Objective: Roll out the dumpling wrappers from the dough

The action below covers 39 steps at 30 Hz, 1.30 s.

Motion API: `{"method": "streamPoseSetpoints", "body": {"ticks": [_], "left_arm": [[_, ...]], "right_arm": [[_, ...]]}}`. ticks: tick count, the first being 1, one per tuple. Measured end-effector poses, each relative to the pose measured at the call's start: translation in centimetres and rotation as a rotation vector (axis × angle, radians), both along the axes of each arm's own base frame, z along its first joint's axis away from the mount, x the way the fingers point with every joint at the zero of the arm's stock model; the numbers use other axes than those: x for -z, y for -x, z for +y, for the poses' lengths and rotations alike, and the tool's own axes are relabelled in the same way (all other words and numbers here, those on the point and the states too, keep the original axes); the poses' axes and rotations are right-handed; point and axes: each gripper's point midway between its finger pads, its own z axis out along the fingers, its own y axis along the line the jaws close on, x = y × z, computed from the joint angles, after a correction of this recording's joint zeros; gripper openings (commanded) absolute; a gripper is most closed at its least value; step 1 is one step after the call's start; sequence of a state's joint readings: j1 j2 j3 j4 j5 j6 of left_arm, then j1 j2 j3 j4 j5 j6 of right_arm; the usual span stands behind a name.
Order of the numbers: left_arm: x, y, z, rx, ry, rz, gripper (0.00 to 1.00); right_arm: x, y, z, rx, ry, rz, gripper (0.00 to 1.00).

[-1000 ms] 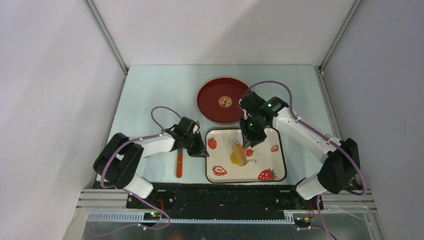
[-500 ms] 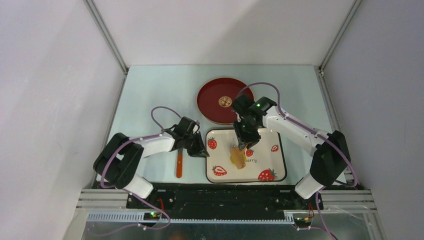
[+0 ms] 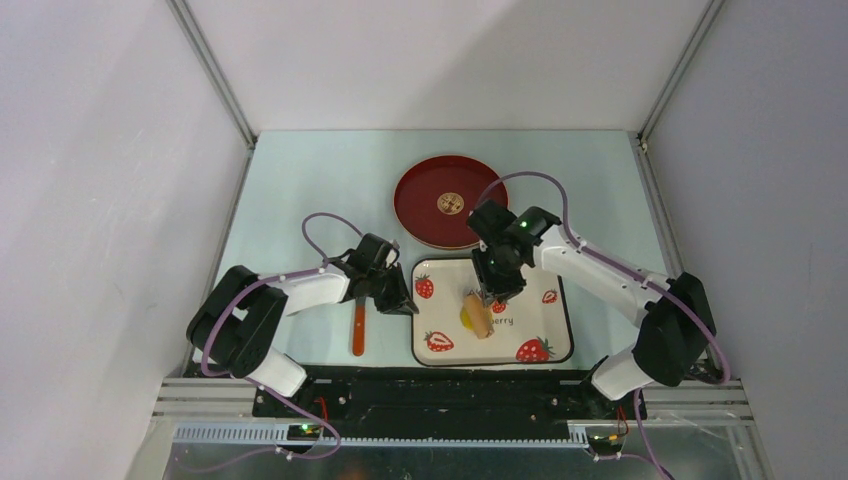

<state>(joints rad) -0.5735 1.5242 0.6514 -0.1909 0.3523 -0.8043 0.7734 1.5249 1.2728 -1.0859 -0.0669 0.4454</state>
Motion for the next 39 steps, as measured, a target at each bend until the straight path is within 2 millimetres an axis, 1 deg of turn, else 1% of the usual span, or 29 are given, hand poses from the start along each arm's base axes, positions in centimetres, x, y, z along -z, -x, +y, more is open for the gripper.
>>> {"method": "streamPoseSetpoints", "body": {"ticks": [12, 27, 39], "left_arm": [[0.0, 0.0, 0.0, 0.000, 0.000, 0.000, 0.00], [0.0, 0.0, 0.0, 0.000, 0.000, 0.000, 0.00], [0.0, 0.0, 0.0, 0.000, 0.000, 0.000, 0.00]], "right_arm": [[0.3, 0.7, 0.9, -0.020, 0.018, -0.029, 0.00], [0.3, 0.9, 2.2, -0.075, 0.120, -0.033, 0.00], [0.4, 1.8, 3.4, -0.128, 0.209, -0.072, 0.00]]}}
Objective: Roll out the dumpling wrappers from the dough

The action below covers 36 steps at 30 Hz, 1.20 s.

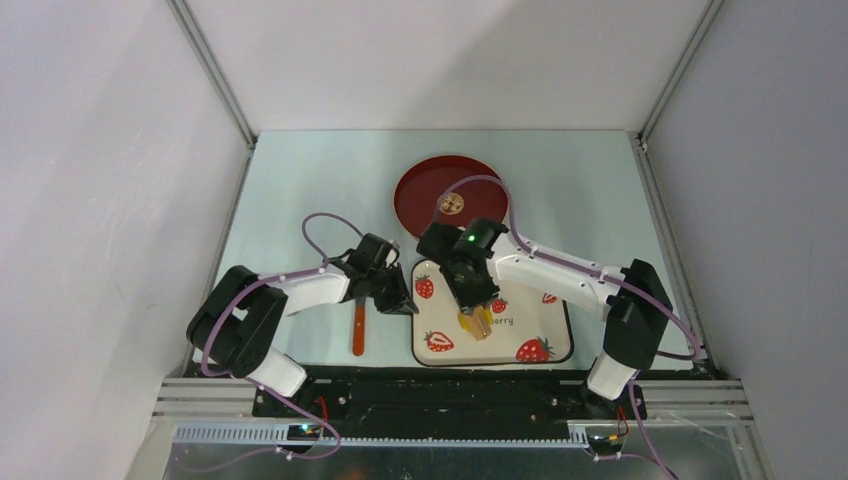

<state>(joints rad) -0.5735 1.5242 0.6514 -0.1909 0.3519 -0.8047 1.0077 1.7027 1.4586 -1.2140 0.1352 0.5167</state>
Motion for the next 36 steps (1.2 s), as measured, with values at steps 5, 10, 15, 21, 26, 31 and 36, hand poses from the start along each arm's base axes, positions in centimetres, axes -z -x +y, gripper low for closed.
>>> {"method": "streamPoseSetpoints", "body": {"ticks": [5, 10, 15, 21, 26, 31, 36], "left_arm": [[0.0, 0.0, 0.0, 0.000, 0.000, 0.000, 0.00], [0.0, 0.0, 0.0, 0.000, 0.000, 0.000, 0.00], [0.0, 0.0, 0.0, 0.000, 0.000, 0.000, 0.00], [0.0, 0.0, 0.0, 0.000, 0.000, 0.000, 0.00], [0.0, 0.0, 0.0, 0.000, 0.000, 0.000, 0.00], [0.0, 0.0, 0.0, 0.000, 0.000, 0.000, 0.00], [0.0, 0.0, 0.0, 0.000, 0.000, 0.000, 0.00]], "right_arm": [[-0.3, 0.3, 0.4, -0.021, 0.022, -0.017, 0.00], [-0.4, 0.4, 0.4, -0.016, 0.018, -0.020, 0.00], [-0.6, 0.3, 0.2, 0.012, -0.004, -0.027, 0.00], [-1.6, 0.0, 0.2, 0.072, -0.093, -0.020, 0.00], [-3.9, -1.3, 0.7, 0.100, -0.207, -0.081, 0.00], [-5.1, -2.4, -0.4, 0.144, -0.234, -0.110, 0.00], [-4.4, -3.2, -2.0, 0.195, -0.226, -0.093, 0.00]]}}
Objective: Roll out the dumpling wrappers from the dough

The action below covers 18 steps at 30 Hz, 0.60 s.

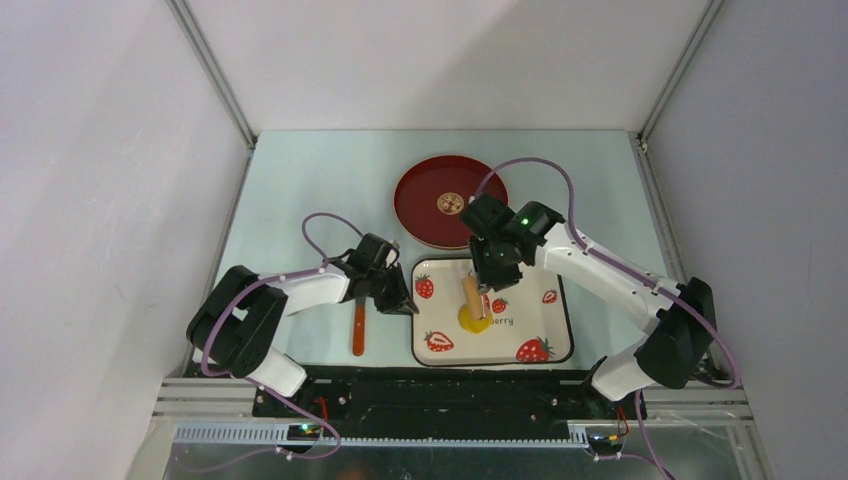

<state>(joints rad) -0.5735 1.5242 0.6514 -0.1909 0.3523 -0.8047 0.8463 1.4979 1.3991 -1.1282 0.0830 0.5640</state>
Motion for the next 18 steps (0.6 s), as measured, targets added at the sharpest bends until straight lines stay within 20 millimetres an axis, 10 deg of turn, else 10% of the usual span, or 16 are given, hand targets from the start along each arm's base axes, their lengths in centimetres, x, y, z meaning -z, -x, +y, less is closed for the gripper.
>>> {"method": "streamPoseSetpoints", "body": {"ticks": [18], "left_arm": [[0.0, 0.0, 0.0, 0.000, 0.000, 0.000, 0.00]], "right_arm": [[3.8, 1.3, -1.6, 0.030, -0.022, 0.144, 0.00]]}}
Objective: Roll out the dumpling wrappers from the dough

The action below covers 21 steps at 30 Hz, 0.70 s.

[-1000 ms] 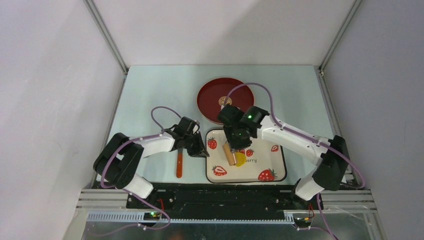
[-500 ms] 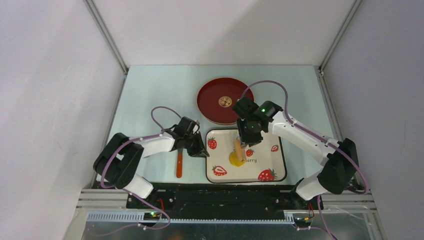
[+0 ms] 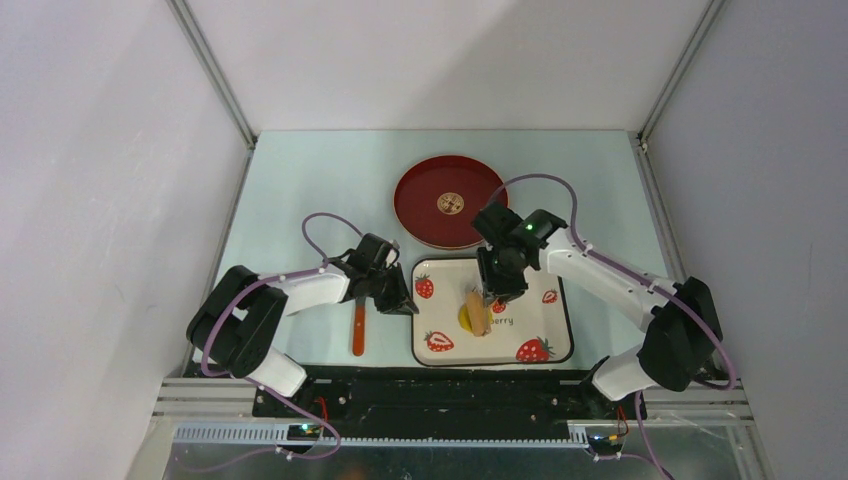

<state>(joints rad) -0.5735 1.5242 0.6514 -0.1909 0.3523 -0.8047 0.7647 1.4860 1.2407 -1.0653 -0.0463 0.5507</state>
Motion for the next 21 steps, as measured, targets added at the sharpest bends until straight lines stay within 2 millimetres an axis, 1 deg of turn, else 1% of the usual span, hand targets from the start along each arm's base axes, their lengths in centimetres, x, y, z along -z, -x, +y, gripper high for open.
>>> {"method": "streamPoseSetpoints", "body": {"ticks": [12, 21], "left_arm": [[0.0, 0.0, 0.0, 0.000, 0.000, 0.000, 0.00], [0.0, 0.0, 0.0, 0.000, 0.000, 0.000, 0.00]], "right_arm": [[0.4, -0.2, -2.1, 0.101, -0.062, 0.017, 0.00], [0.7, -0.2, -2.4, 0.127, -0.067, 0.025, 0.00]]}}
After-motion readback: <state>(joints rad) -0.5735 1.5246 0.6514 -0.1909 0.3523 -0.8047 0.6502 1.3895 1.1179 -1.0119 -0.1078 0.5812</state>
